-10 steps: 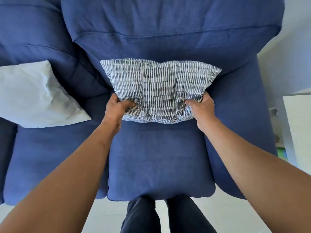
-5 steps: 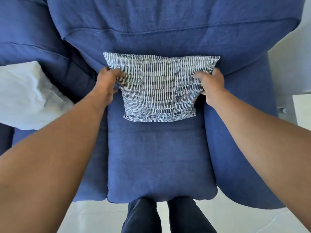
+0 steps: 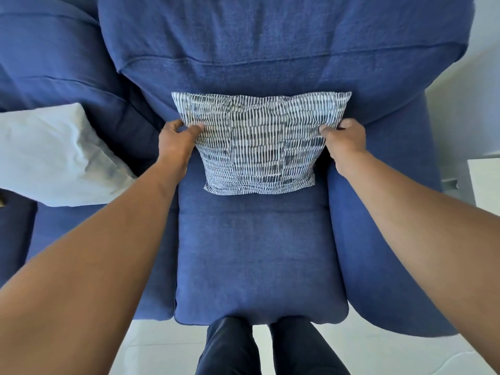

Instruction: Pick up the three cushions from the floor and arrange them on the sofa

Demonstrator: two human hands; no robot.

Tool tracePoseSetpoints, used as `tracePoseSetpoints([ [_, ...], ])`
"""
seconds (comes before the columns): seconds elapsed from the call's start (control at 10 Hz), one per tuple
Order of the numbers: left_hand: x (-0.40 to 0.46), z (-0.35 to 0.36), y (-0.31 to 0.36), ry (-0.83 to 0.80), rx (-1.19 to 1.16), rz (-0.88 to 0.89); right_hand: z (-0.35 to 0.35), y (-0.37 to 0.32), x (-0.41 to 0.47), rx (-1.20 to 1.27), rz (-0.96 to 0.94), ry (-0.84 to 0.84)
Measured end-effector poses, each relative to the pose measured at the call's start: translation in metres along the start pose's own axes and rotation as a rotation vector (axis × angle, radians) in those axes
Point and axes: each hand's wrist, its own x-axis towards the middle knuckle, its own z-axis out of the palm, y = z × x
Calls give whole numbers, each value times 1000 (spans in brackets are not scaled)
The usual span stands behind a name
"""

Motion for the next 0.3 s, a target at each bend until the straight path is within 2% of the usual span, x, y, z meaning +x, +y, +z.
tracePoseSetpoints([
  [0.3, -99, -22, -38, -3, 399, 90, -30, 16, -68, -61, -128, -100],
])
